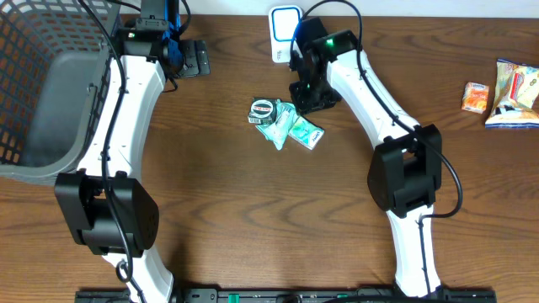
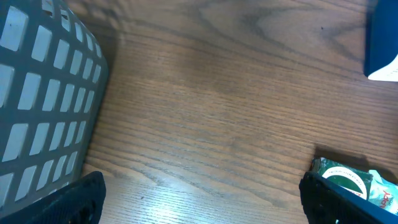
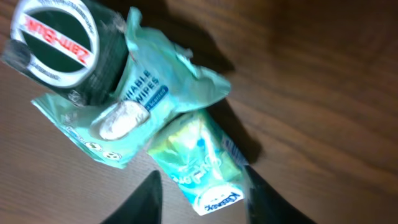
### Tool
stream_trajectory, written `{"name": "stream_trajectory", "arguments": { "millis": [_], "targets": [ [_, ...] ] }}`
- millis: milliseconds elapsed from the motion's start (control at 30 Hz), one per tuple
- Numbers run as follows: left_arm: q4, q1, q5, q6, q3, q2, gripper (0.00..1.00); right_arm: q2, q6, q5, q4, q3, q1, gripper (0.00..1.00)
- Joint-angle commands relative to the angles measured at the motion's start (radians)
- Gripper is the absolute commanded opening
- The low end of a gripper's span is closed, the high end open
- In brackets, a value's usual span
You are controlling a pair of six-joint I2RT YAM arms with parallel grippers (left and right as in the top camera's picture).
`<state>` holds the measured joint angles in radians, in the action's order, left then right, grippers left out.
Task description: Scan the item barcode
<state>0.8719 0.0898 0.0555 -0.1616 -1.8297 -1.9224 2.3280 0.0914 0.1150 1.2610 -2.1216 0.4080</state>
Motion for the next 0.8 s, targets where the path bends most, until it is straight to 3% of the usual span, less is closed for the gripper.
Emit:
{"name": "stream_trajectory", "arguments": {
  "millis": [0,100,467,633,767],
  "targets": [
    [0.003,0.0,0.009,-0.016,-0.012,0.021,0.98,0.014,-0.003,0.012,-0.001,0.056,0.008,0.27],
    [0.003,0.0,0.009,-0.016,-0.012,0.021,0.98,0.014,0.016,0.046,0.005,0.105,0.019,0.2],
    [0.003,0.0,0.009,-0.016,-0.012,0.021,0.98,0.014,0.095,0.153,0.027,0.138,0.07,0.19],
    [0.003,0.0,0.009,-0.016,-0.012,0.021,0.98,0.014,0.104,0.043,0.02,0.17,0.09,0.2],
    [0.003,0.0,0.009,-0.016,-0.012,0.021,0.98,0.014,0.201,-0.099,-0.009,0.229,0.089,0.18]
  ]
}}
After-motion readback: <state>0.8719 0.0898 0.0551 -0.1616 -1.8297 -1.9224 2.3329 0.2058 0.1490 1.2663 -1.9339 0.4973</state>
